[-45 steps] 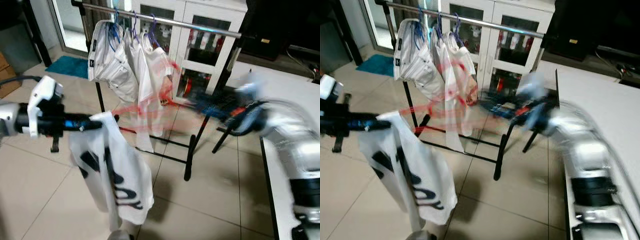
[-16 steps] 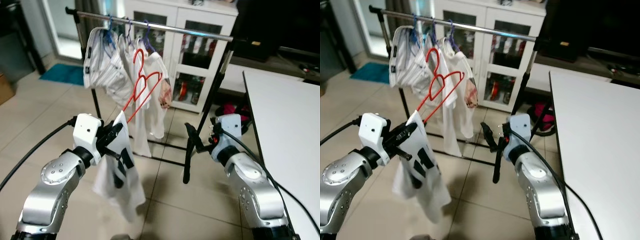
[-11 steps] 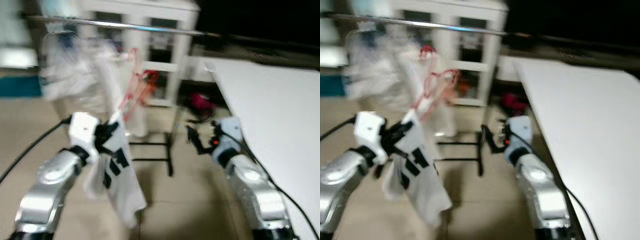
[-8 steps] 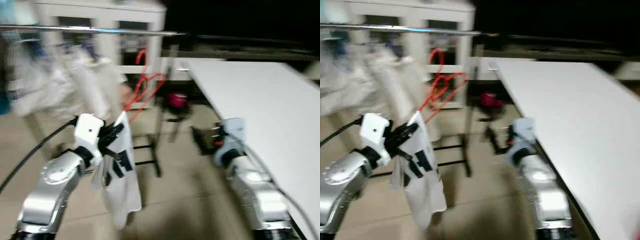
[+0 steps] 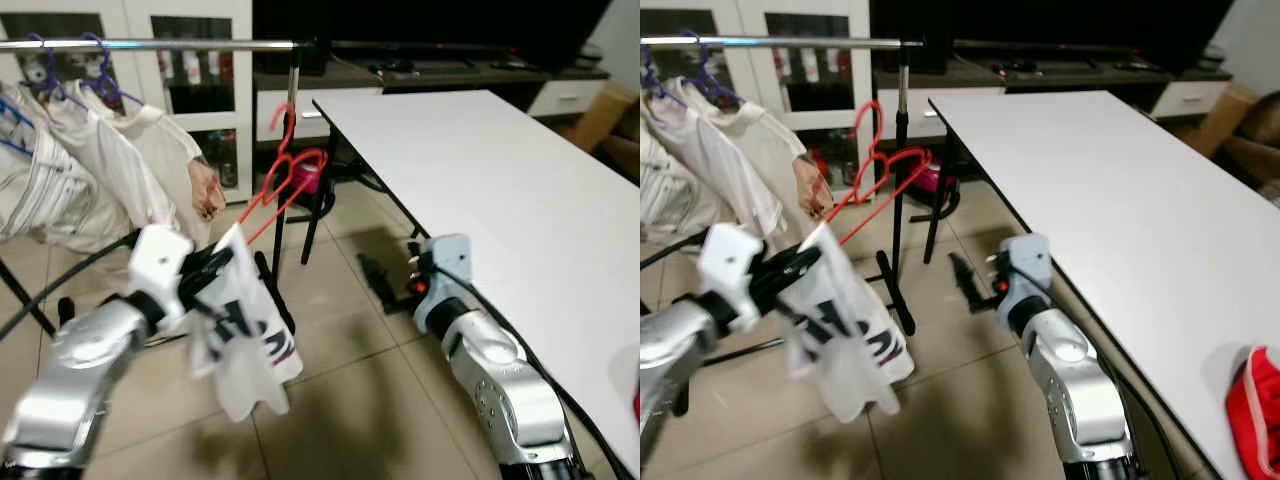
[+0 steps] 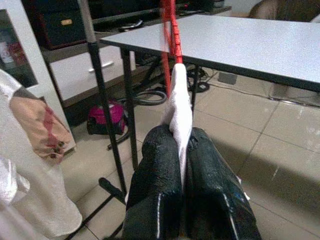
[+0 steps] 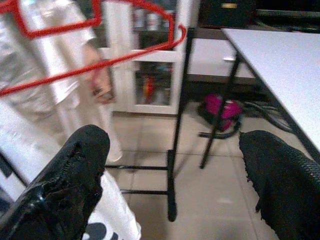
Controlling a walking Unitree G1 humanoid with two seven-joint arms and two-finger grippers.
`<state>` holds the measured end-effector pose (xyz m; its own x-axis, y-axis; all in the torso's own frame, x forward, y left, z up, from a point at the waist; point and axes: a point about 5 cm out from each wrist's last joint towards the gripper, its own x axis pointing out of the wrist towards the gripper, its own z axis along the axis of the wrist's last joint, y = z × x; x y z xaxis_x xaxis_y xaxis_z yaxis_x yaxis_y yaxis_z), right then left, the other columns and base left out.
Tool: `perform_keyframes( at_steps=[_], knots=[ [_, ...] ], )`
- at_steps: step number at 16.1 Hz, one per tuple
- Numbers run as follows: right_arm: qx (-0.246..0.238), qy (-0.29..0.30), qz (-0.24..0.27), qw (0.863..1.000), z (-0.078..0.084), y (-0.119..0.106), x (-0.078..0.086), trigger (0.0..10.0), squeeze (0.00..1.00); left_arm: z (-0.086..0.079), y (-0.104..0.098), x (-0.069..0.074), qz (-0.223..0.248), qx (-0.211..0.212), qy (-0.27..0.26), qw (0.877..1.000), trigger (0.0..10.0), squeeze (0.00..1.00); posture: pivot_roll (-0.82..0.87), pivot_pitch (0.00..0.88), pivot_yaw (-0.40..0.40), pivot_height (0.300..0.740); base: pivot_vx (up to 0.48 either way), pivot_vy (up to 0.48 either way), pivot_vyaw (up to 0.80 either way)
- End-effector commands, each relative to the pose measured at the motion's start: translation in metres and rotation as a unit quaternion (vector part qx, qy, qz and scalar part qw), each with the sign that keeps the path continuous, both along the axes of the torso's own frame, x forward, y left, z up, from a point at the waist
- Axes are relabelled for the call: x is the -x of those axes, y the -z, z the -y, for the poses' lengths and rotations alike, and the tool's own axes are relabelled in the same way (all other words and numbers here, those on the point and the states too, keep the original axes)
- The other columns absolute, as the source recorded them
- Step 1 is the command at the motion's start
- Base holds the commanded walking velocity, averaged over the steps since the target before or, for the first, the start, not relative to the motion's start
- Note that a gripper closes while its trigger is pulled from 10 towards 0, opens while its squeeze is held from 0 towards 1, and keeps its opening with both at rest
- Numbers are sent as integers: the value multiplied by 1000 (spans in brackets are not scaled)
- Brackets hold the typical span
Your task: Hang hanger
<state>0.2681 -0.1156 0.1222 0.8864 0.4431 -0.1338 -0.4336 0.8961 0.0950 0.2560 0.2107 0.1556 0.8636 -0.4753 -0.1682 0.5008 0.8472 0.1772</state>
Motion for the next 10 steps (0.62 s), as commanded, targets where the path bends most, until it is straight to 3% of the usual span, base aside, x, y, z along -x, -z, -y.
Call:
perform_keyframes(
  at_steps=[1,3,6,7,10],
  knots=[
    [7,-12,7,1000,6,-3,1,10000,1000,0,-13,0,23,14,33,999,0,0,14,0,-79,740,0,0,0],
    [14,-33,19,999,7,-6,-3,10000,1000,-13,-19,-2,14,-10,62,998,0,0,23,0,-81,740,0,0,0],
    [4,-94,44,995,6,-15,-9,10000,1000,-21,-38,-2,9,0,141,990,0,0,44,0,-88,740,0,0,0],
    [-32,-161,52,985,1,-23,-8,10000,1000,-25,-53,-1,9,17,204,979,0,0,53,0,-90,740,0,0,0],
    [-31,-256,51,965,-6,-24,0,10000,1000,-34,-70,-1,0,22,259,966,0,0,53,0,-81,740,0,0,0]
  ],
)
